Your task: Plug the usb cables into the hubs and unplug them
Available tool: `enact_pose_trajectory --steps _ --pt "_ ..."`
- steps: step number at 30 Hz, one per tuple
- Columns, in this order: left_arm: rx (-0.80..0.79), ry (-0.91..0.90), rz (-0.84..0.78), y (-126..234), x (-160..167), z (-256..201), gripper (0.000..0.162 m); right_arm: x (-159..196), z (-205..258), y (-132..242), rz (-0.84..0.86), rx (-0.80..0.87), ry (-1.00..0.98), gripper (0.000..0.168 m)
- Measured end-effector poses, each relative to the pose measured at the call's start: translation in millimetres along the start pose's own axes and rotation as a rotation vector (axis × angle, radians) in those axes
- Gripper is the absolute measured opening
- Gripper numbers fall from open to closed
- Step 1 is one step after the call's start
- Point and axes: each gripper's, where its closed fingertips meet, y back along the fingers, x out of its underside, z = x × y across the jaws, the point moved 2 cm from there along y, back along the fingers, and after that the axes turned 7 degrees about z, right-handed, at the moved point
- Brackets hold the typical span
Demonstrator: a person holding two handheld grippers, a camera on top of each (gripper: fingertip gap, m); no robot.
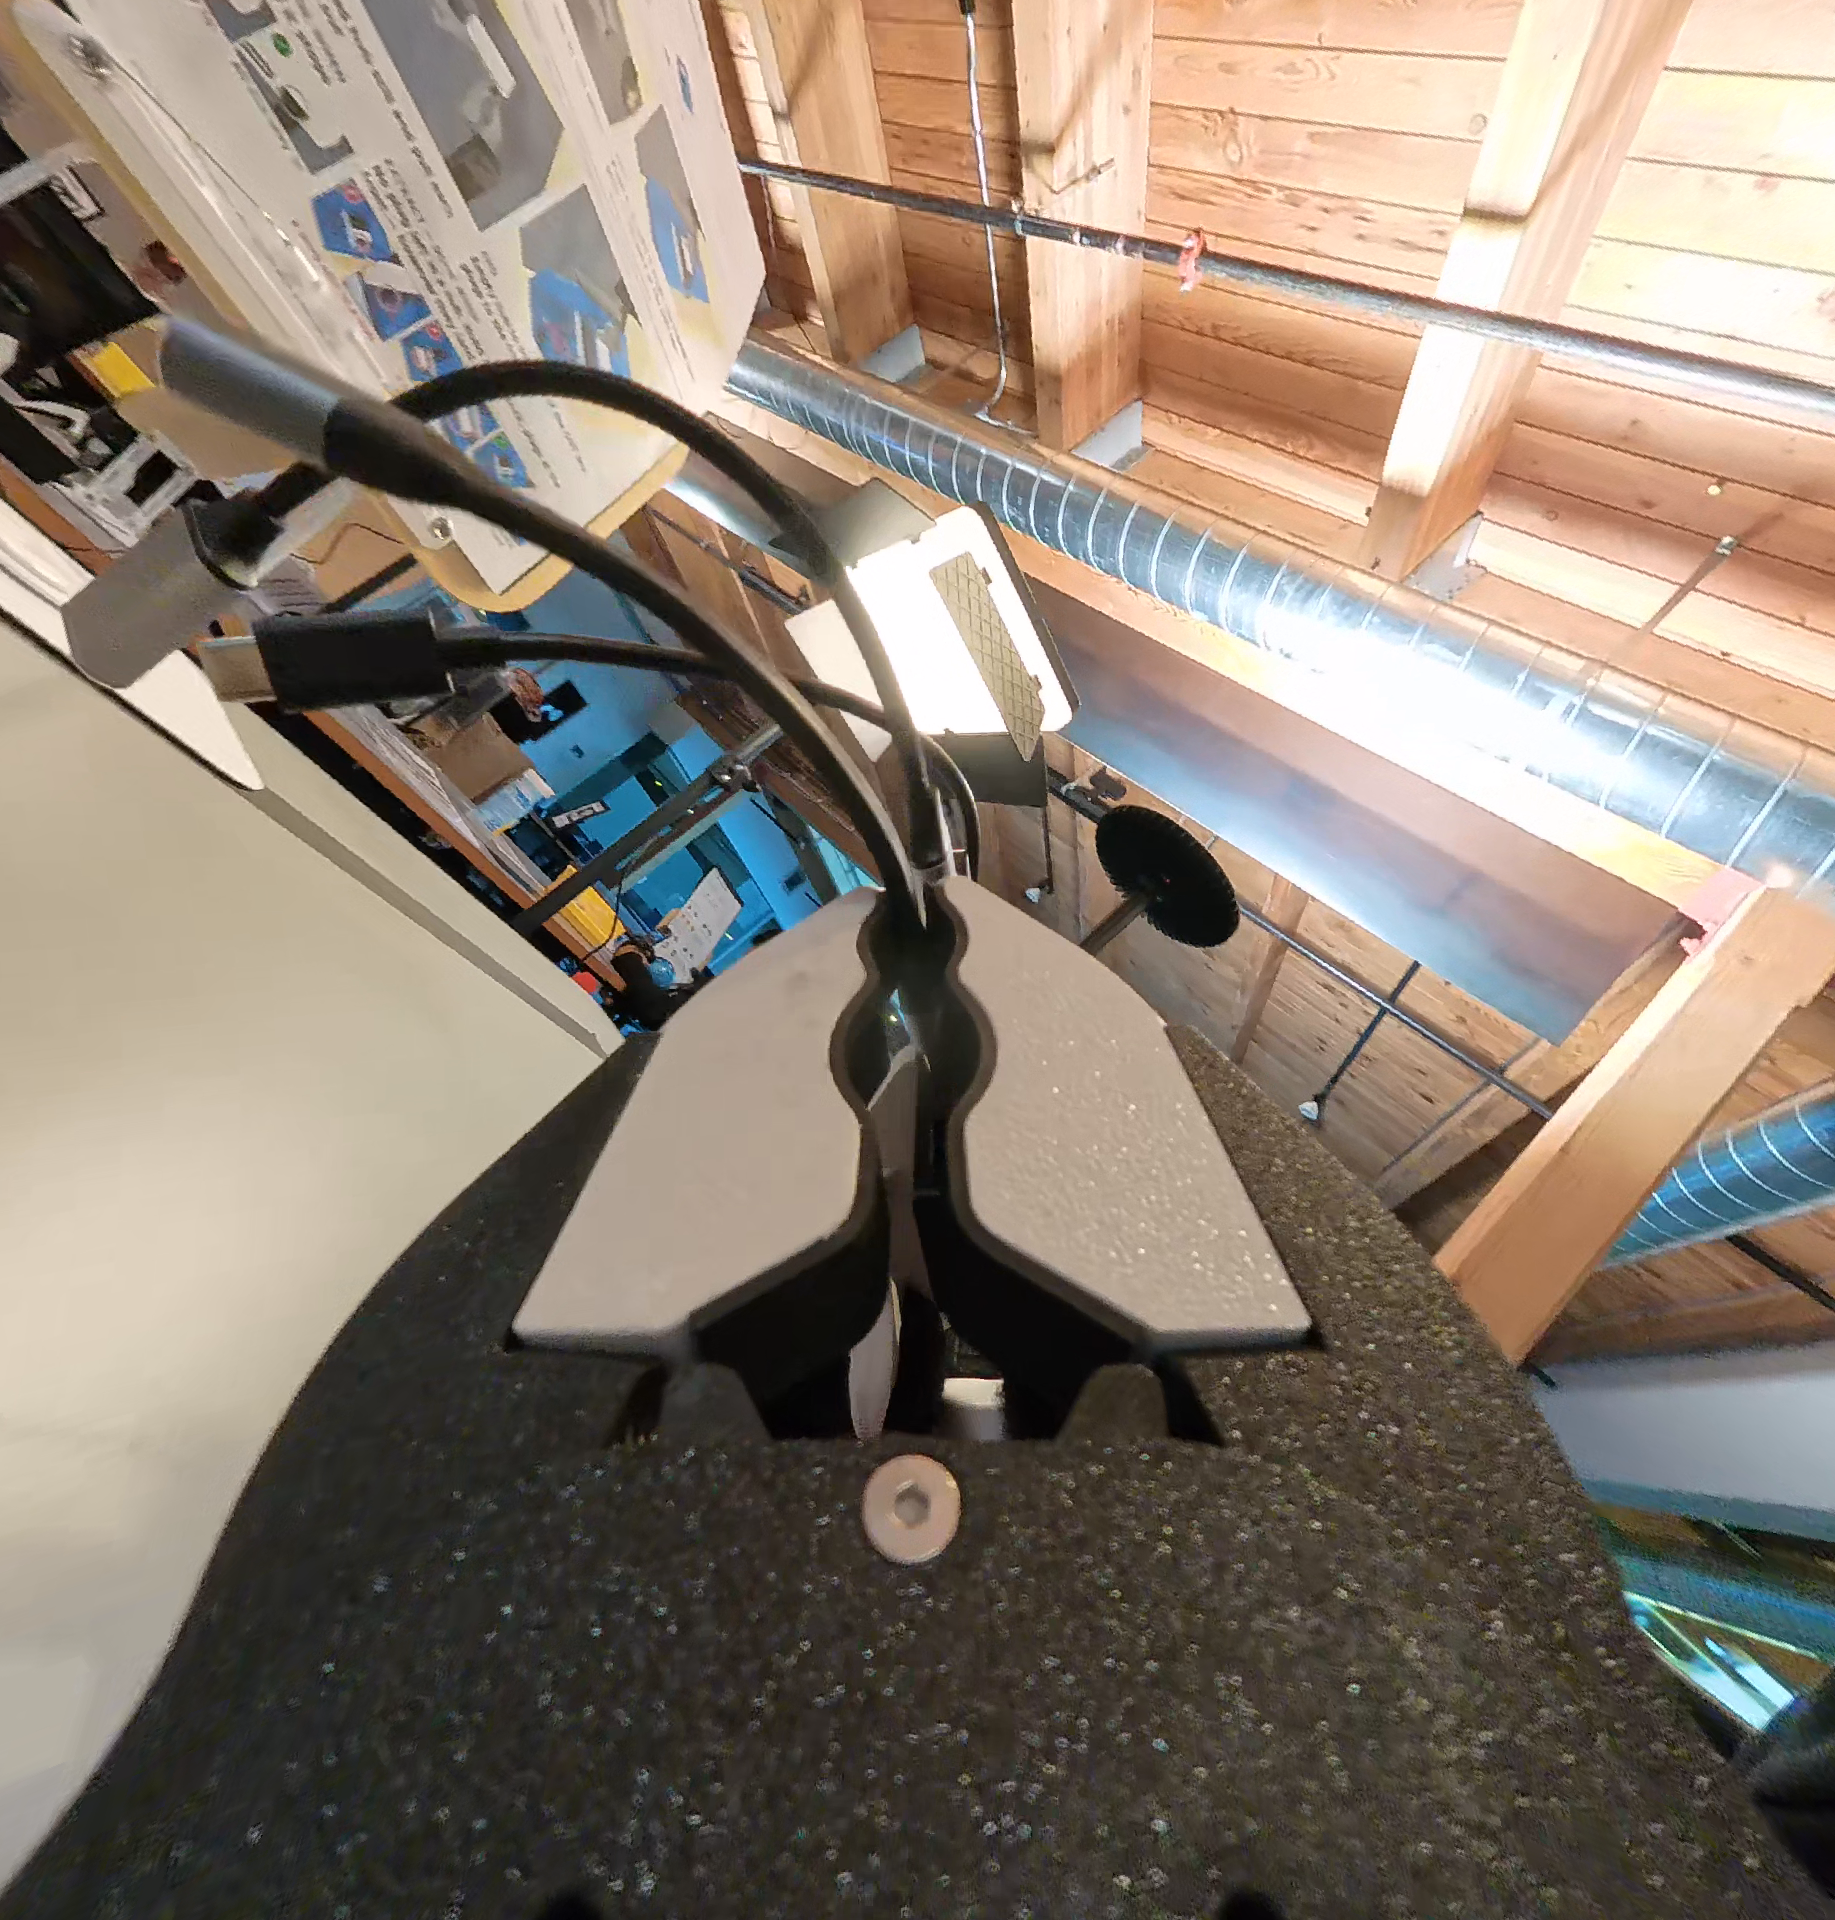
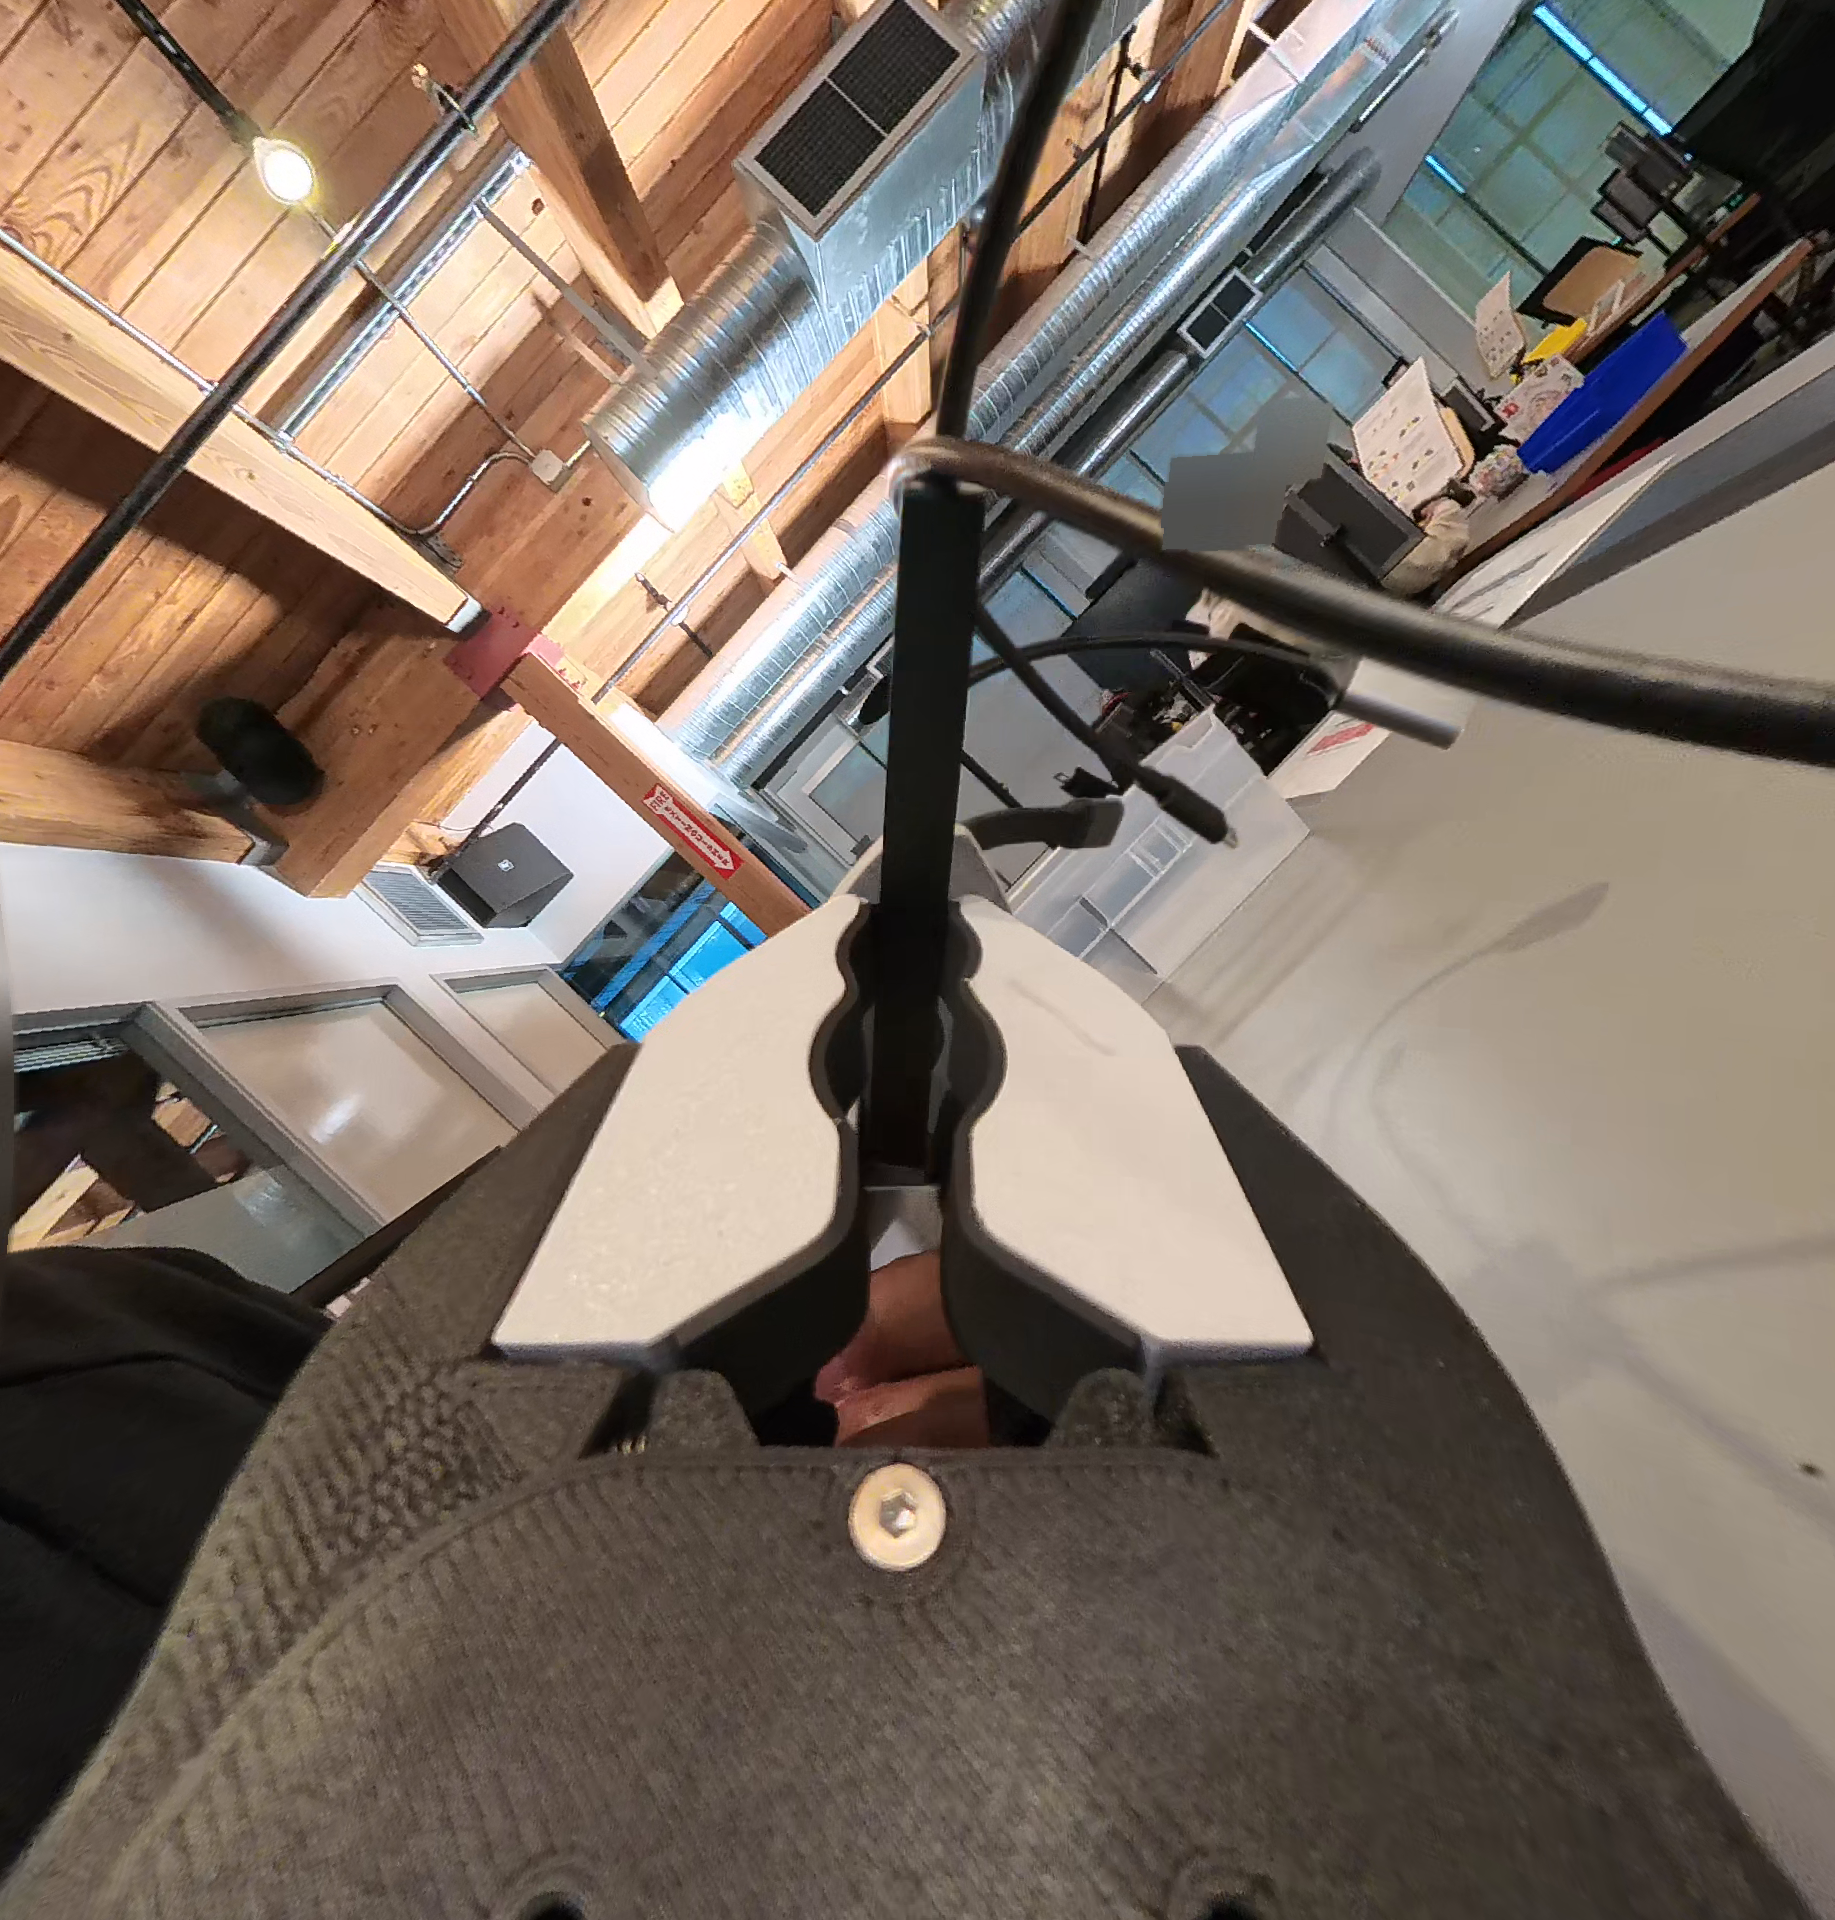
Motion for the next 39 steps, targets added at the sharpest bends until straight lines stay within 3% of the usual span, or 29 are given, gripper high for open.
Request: enact_pose_trajectory --steps 11,18,19,22,24,32,39 --pt "-0.016 0.002 0.002 2 4 5 0.006 12 -5 -4 0.084 0.061 0.013 0.011" --pt "-0.008 0.015 0.146 -4 8 11 0.005 5 -12 1 0.072 0.084 -0.001 0.01" --pt "-0.015 0.008 0.17 -5 8 13 0.007 4 -12 1 0.084 0.101 0.021 0.01" --pt "0.021 0.006 0.281 -8 14 11 0.042 -5 -9 0 0.129 0.13 0.091 0.01" --pt "0.069 0.017 0.296 -4 11 8 0.047 -13 -8 3 0.187 0.168 0.138 0.01" --pt "0.103 -0.048 0.313 14 3 -1 0.043 -73 0 46 0.434 0.367 0.203 0.01" --pt "0.151 0.073 0.334 16 7 -1 0.035 -171 4 149 0.368 0.614 0.193 0.01"
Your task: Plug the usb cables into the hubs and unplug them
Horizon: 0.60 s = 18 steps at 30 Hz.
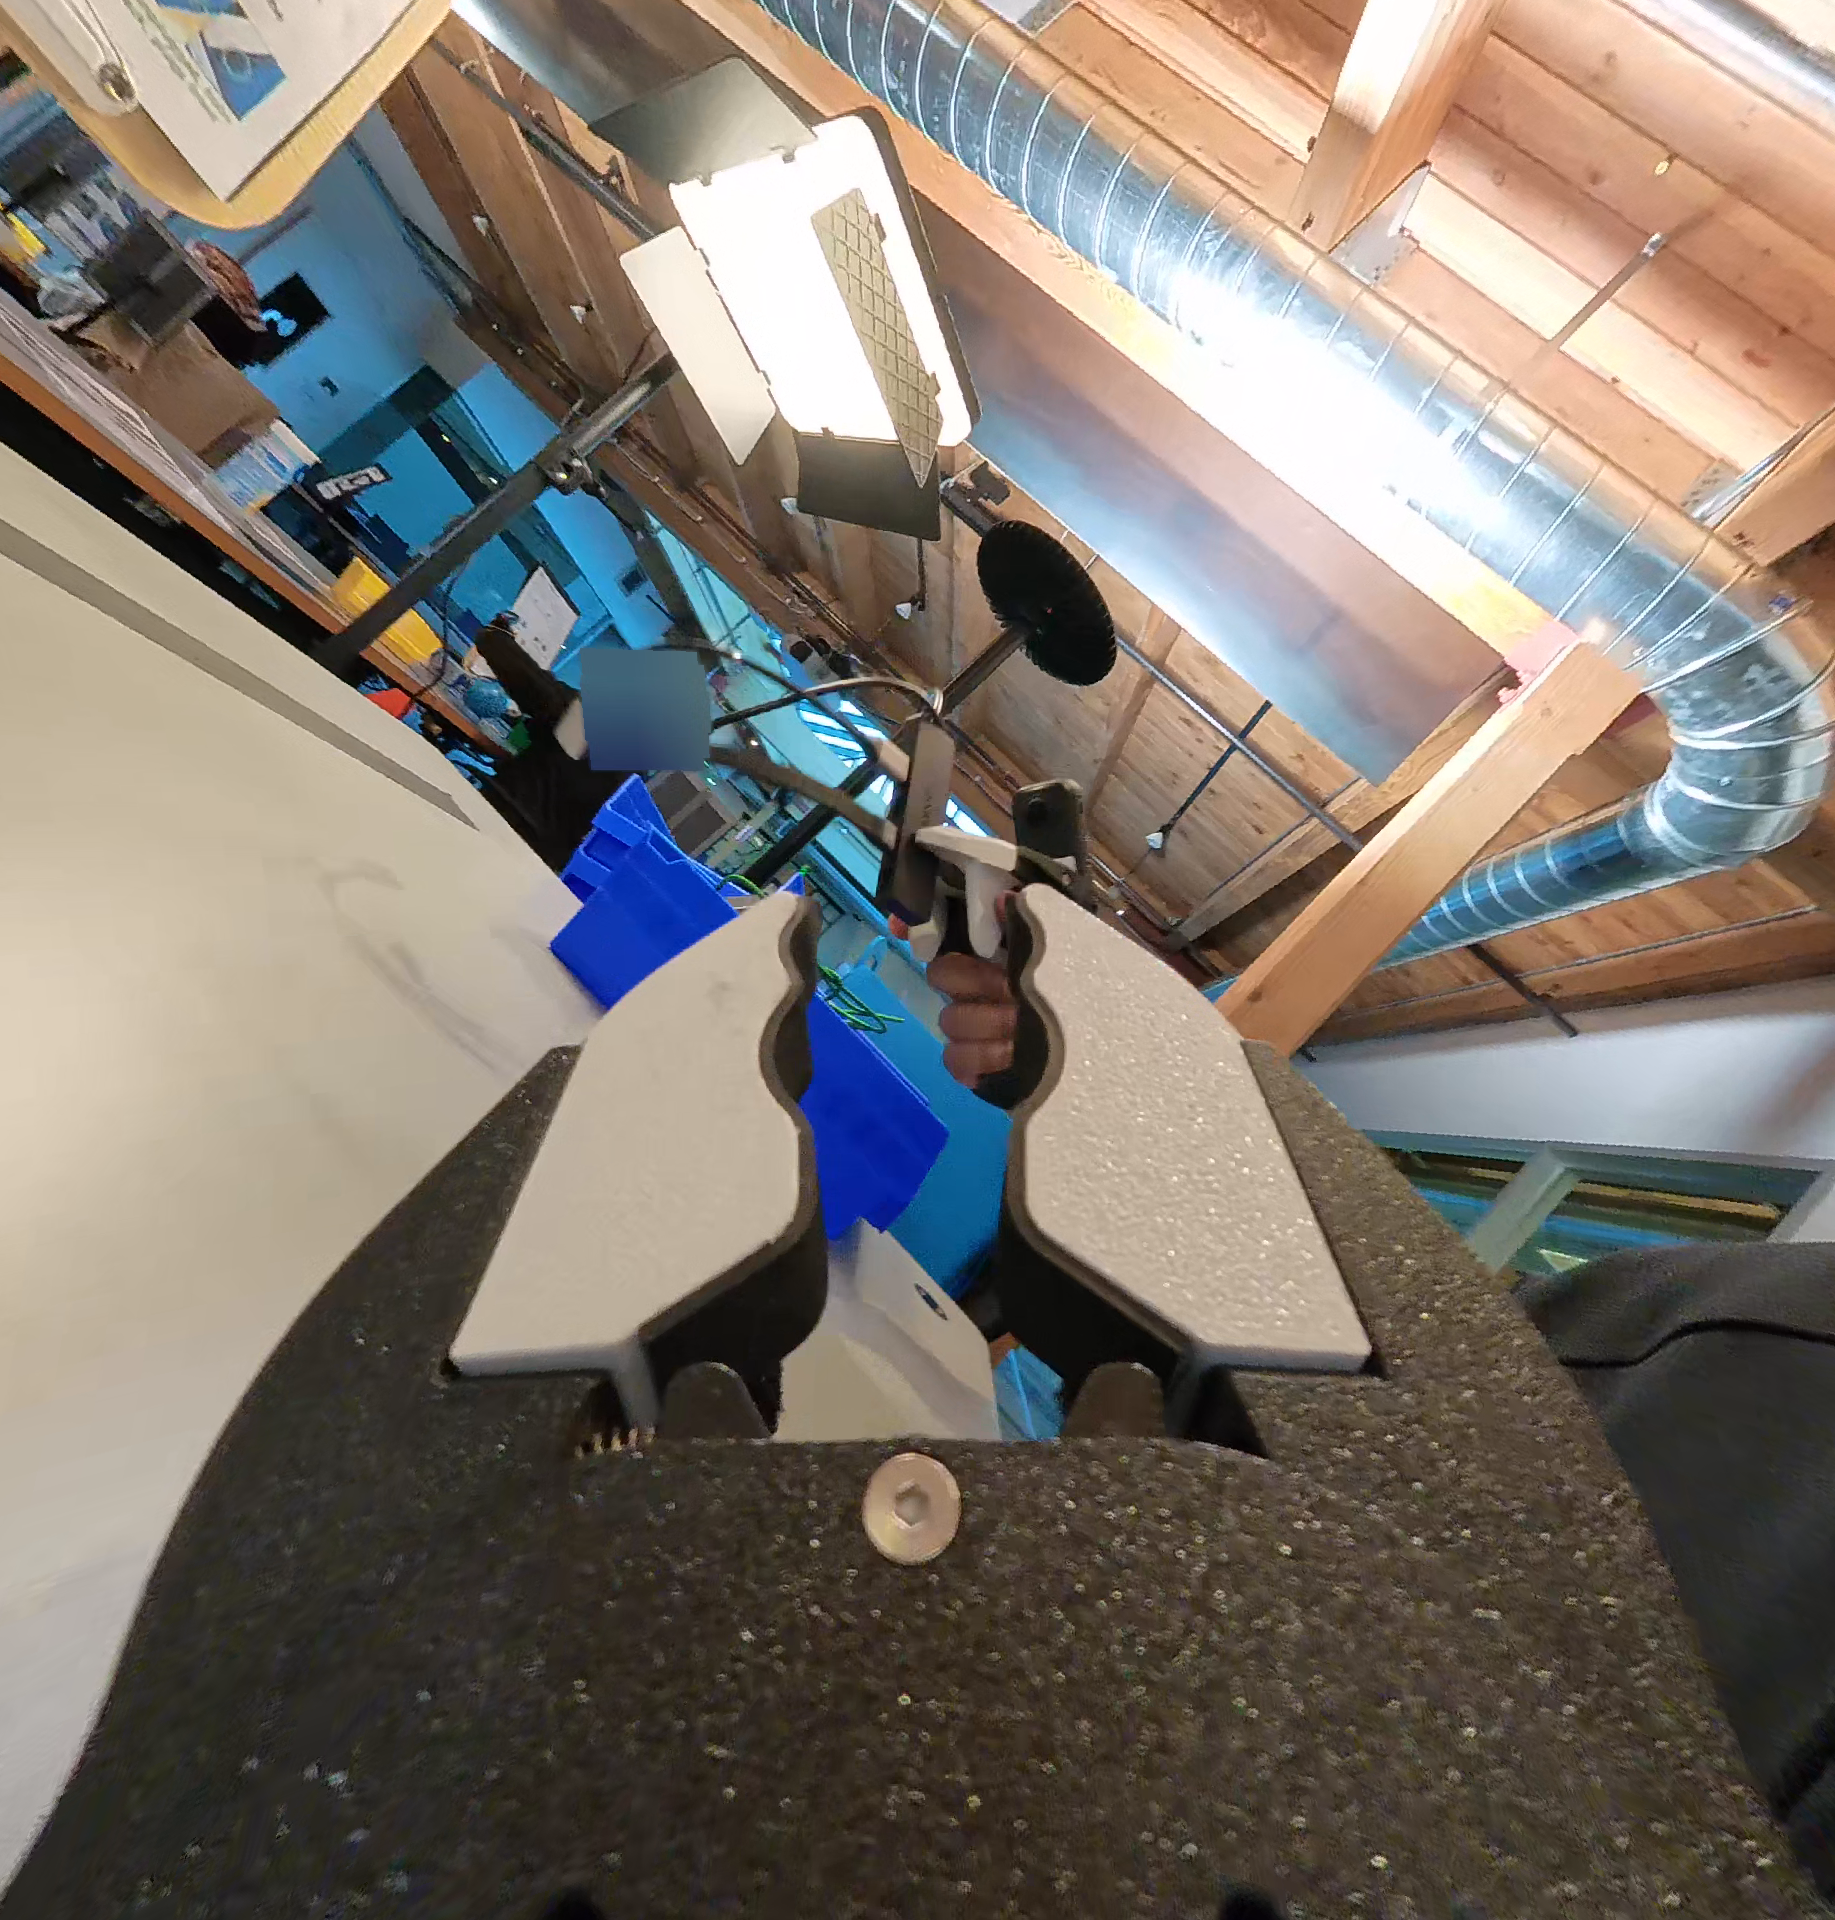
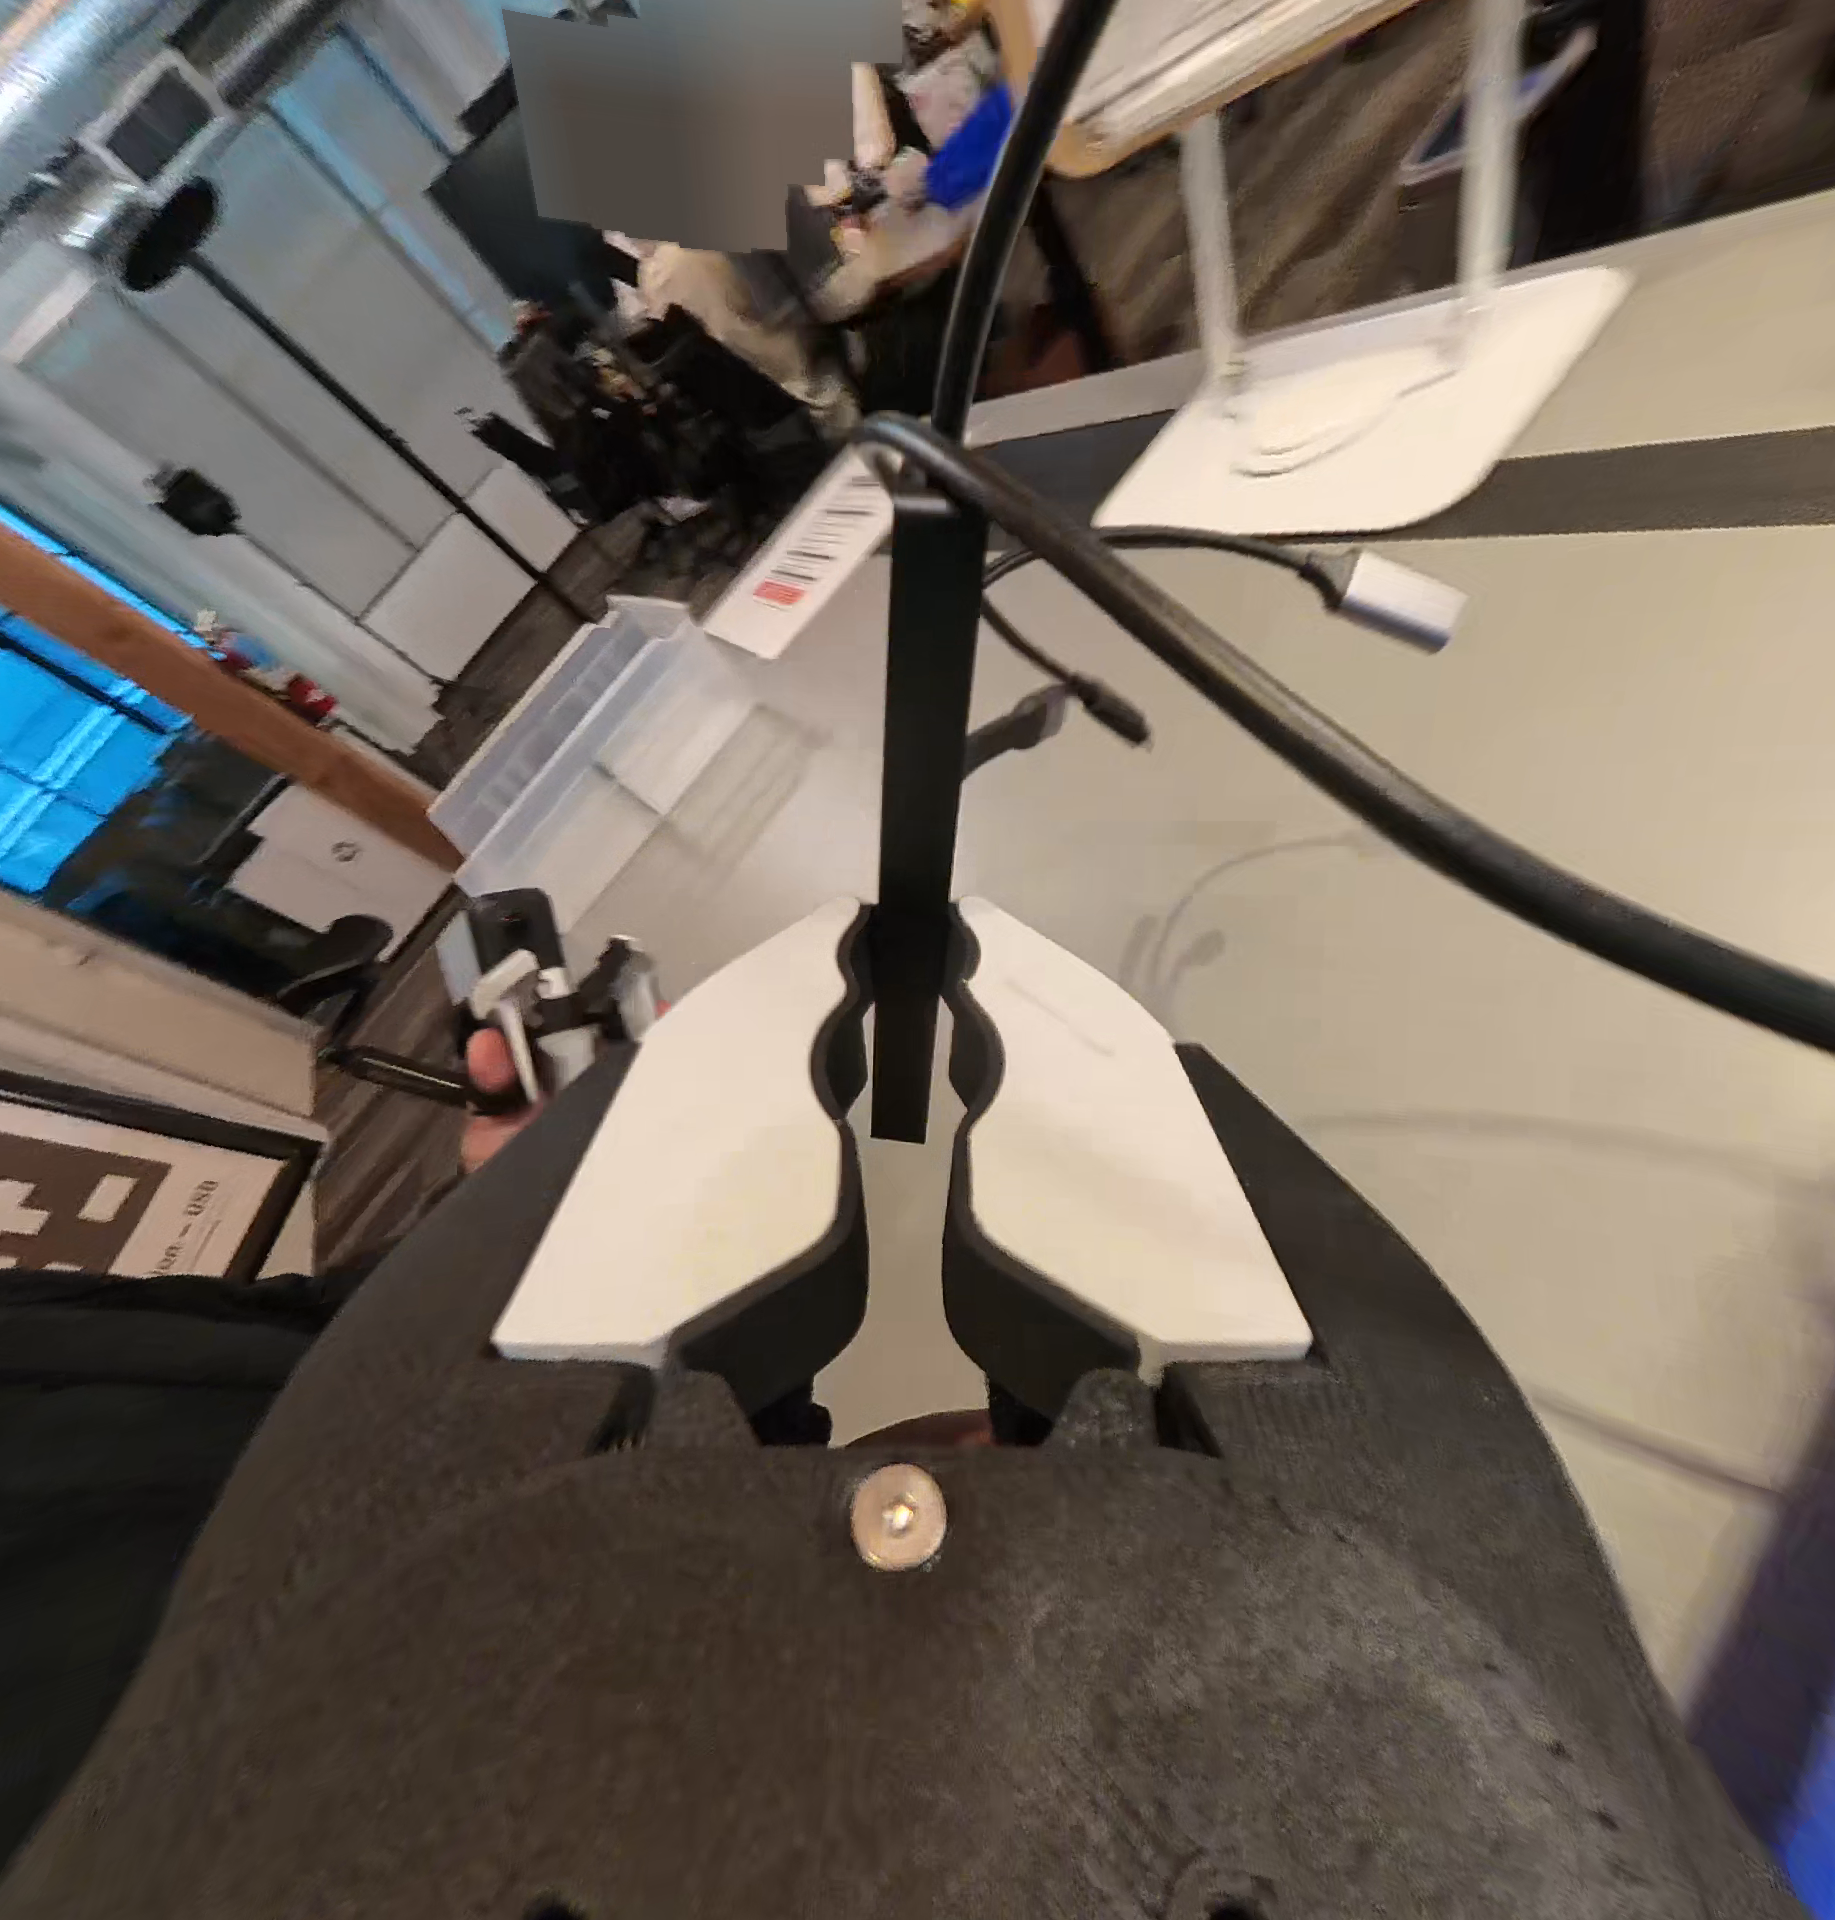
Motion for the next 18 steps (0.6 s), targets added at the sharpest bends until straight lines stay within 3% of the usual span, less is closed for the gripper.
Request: enact_pose_trajectory --steps 6,9,18 --pt "0.011 0.005 0.005 0 2 -2 0.031 2 -83 105 0.081 0.279 -0.044 0.01" --pt "0.019 0.006 0.022 -2 5 -3 0.03 -4 -95 143 0.08 0.263 -0.03 0.01" --pt "0.026 0.015 0.046 -5 8 -2 0.029 -59 -70 180 -0.083 0.16 0.196 0.01"
